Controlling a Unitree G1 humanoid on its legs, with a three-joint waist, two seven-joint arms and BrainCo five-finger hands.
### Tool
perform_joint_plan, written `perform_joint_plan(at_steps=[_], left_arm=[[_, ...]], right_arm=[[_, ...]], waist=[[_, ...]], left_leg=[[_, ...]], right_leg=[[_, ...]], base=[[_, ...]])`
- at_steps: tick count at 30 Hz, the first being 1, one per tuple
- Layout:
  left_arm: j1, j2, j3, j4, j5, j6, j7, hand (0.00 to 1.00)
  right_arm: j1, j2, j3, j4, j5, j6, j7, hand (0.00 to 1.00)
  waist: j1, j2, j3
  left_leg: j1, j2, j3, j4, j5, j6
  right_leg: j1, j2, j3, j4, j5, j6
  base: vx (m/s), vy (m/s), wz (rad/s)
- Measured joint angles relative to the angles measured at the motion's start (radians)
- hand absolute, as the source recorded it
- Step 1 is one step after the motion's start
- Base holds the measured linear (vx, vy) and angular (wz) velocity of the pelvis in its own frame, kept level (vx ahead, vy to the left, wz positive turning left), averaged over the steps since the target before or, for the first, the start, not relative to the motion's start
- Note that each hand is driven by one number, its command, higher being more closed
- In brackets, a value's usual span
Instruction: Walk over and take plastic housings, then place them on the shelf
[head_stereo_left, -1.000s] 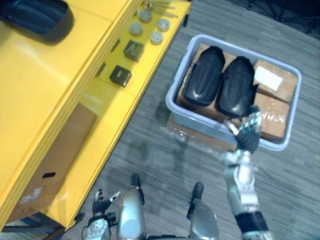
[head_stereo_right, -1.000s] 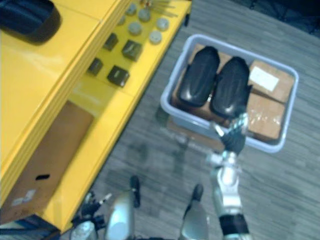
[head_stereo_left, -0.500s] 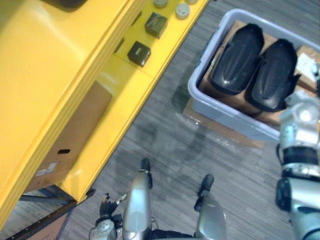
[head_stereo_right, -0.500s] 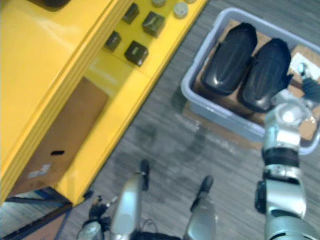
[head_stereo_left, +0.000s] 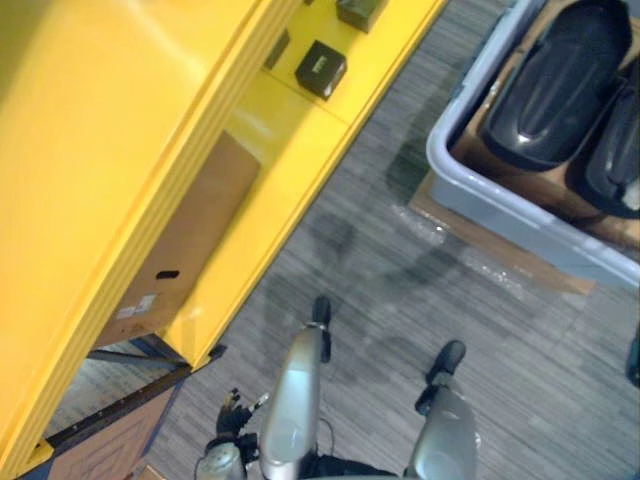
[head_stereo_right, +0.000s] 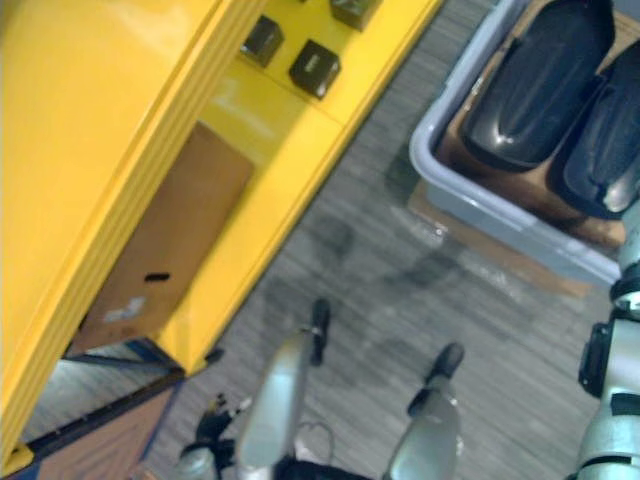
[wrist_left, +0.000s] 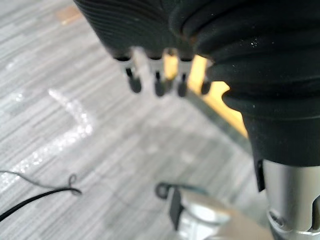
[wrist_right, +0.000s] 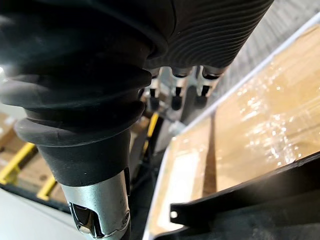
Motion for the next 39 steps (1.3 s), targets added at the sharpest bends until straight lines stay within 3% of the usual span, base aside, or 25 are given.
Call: perform_joint_plan(at_steps=[5, 10, 17, 22, 23, 29, 33, 39], left_arm=[[0.0, -0.009, -0.025, 0.006, -0.013, -0.003, -0.02, 0.0], [0.0, -0.011, -0.061, 0.036, -0.045, -0.024, -0.043, 0.0], [0.0, -0.027, -0.095, 0.048, -0.084, -0.04, -0.045, 0.0], [-0.001, -0.033, -0.112, 0.068, -0.092, -0.043, -0.054, 0.0], [-0.003, -0.032, -0.128, 0.075, -0.096, -0.044, -0.056, 0.0], [-0.006, -0.033, -0.135, 0.079, -0.121, -0.046, -0.08, 0.0], [-0.006, -0.033, -0.14, 0.086, -0.121, -0.071, -0.083, 0.0], [-0.006, -0.032, -0.136, 0.076, -0.122, -0.088, -0.082, 0.0]], right_arm=[[-0.012, -0.047, 0.024, 0.044, 0.006, 0.048, 0.031, 0.0], [-0.012, -0.055, 0.045, 0.109, 0.006, 0.087, 0.066, 0.0], [-0.012, -0.095, 0.063, 0.144, 0.005, 0.154, 0.106, 0.0], [-0.004, -0.122, 0.07, 0.162, -0.007, 0.172, 0.122, 0.0], [-0.002, -0.139, 0.072, 0.162, -0.017, 0.176, 0.129, 1.0], [0.004, -0.19, 0.072, 0.183, -0.049, 0.224, 0.148, 1.0], [0.033, -0.216, 0.063, 0.194, -0.086, 0.257, 0.151, 1.0], [0.042, -0.202, 0.043, 0.2, -0.146, 0.258, 0.145, 1.0]], waist=[[0.019, 0.041, -0.028], [0.036, 0.052, -0.036], [0.073, 0.092, -0.064], [0.086, 0.11, -0.077], [0.095, 0.117, -0.083], [0.12, 0.118, -0.083], [0.123, 0.118, -0.083], [0.122, 0.118, -0.083]], left_leg=[[-0.038, -0.016, -0.022, 0.02, -0.004, 0.004], [-0.056, -0.018, -0.025, 0.028, -0.005, 0.004], [-0.102, -0.022, -0.036, 0.051, -0.007, 0.008], [-0.126, -0.033, -0.05, 0.062, -0.015, 0.012], [-0.138, -0.035, -0.053, 0.067, -0.019, 0.01], [-0.143, -0.038, -0.058, 0.075, -0.021, 0.013], [-0.143, -0.038, -0.065, 0.075, -0.022, 0.012], [-0.137, -0.036, -0.07, 0.079, -0.023, 0.011]], right_leg=[[-0.029, -0.015, -0.019, 0.024, -0.003, 0.001], [-0.047, -0.019, -0.019, 0.036, -0.006, 0.003], [-0.09, -0.024, -0.022, 0.062, -0.014, 0.006], [-0.102, -0.031, -0.035, 0.078, -0.022, 0.008], [-0.111, -0.033, -0.039, 0.082, -0.023, 0.008], [-0.116, -0.038, -0.043, 0.094, -0.037, 0.011], [-0.114, -0.038, -0.049, 0.11, -0.048, 0.011], [-0.11, -0.038, -0.049, 0.127, -0.057, 0.007]], base=[[-0.05, 0.003, 0.08], [-0.05, -0.013, 0.0], [-0.01, -0.008, 0.02], [-0.03, -0.016, 0.08], [-0.03, -0.01, 0.08], [0.0, -0.019, 0.03], [0.01, -0.043, 0.04], [-0.01, -0.023, 0.01]])
